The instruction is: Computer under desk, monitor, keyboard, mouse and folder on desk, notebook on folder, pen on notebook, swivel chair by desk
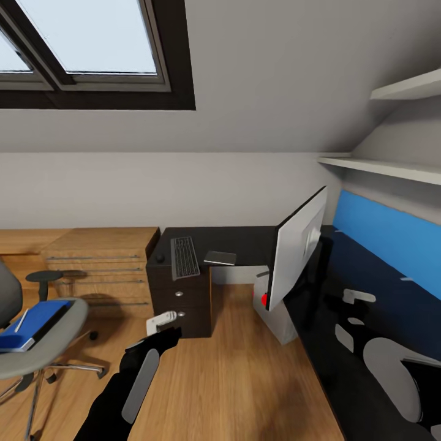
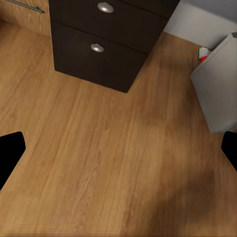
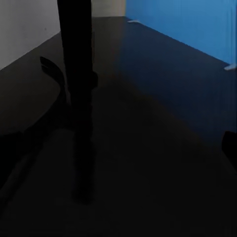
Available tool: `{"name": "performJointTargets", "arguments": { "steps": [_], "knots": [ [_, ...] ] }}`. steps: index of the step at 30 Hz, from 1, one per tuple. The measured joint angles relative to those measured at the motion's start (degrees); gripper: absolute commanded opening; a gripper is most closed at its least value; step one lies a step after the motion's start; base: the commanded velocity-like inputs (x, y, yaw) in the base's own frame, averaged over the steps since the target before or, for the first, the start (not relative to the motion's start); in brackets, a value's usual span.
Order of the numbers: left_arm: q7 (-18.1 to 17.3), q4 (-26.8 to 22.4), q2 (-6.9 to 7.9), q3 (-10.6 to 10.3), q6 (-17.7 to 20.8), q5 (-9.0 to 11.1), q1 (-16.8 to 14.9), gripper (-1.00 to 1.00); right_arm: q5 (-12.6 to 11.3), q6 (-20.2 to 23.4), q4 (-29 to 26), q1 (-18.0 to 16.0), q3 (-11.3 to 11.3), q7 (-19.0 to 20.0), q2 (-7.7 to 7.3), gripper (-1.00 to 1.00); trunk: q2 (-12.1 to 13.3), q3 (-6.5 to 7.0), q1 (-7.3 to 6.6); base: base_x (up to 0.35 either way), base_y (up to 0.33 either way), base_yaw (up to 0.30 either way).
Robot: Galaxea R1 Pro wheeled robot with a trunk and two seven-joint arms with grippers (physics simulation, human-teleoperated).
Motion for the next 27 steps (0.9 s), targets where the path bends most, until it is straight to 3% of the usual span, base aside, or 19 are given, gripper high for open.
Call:
{"name": "performJointTargets", "arguments": {
  "steps": [5, 27],
  "knots": [
    [-0.12, 0.49, 0.01, 0.01, -0.05, 0.01, 0.00, 1.00, 0.09, -0.41, 0.16, 0.00, 0.06, 0.17, -0.43, 1.00, 0.00, 0.00, -0.01, 0.164, 0.000, 0.000],
    [-0.17, 0.63, 0.01, -0.07, 0.06, 0.01, 0.00, 1.00, 0.21, -0.79, 0.20, 0.07, 0.13, 0.25, -0.67, 1.00, 0.00, 0.00, 0.01, 0.003, 0.000, 0.000]
  ]
}}
